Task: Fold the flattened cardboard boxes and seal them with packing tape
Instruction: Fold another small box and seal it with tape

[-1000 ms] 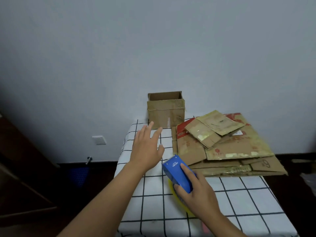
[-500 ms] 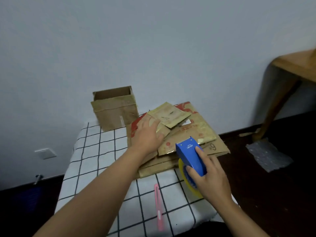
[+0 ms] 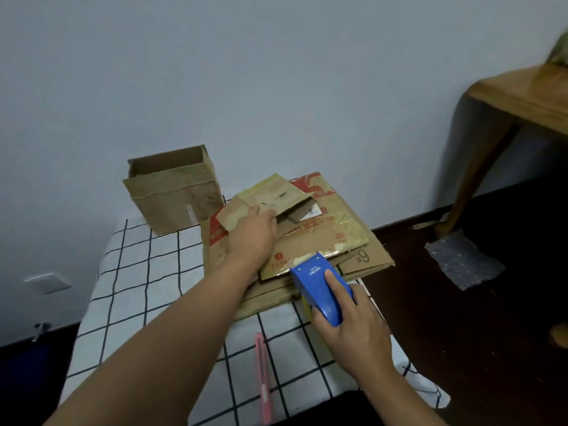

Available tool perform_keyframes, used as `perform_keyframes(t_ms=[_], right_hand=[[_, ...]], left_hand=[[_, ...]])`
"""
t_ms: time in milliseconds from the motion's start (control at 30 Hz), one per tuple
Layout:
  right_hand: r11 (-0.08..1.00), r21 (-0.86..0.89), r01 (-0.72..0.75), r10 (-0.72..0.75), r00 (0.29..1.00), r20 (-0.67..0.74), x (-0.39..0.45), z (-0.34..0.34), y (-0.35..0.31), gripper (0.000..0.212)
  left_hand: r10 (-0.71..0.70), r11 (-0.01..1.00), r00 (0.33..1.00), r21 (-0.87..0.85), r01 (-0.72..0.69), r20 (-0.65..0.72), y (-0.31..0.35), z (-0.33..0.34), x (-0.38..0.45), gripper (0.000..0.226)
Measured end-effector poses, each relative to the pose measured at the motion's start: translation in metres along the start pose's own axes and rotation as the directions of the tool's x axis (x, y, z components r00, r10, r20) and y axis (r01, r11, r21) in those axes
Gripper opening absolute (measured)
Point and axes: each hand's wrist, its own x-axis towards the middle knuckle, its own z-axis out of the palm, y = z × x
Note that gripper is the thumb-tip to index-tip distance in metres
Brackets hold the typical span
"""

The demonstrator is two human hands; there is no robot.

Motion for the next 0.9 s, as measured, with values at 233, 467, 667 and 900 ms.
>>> perform_keyframes(t_ms=[233, 467, 667, 900], right_hand=[[1.000, 0.001, -0.023, 0.023, 1.000, 0.016, -0.002, -0.005, 0.001, 0.070], [0.998, -0.010, -0.062, 0.062, 0.998, -0.006, -0.002, -0.007, -0.006, 0.068], [0.995, -0.020, -0.099, 0.099, 0.995, 0.024, -0.005, -0.008, -0.008, 0.067], [0.999, -0.011, -0.034, 0.035, 0.999, 0.029, -0.014, -0.014, -0.032, 0.067]], left_hand=[[0.069, 0.987, 0.939, -0.113, -0.113, -0.335, -0.029, -0.035, -0.020, 0.034], [-0.051, 0.964, 0.902, -0.259, -0.069, -0.429, -0.083, -0.092, -0.110, 0.030], [-0.275, 0.901, 0.930, -0.405, 0.159, -0.246, -0.144, -0.097, -0.216, 0.021], [-0.426, 0.797, 0.897, -0.520, 0.308, -0.121, -0.198, -0.079, -0.295, 0.024]])
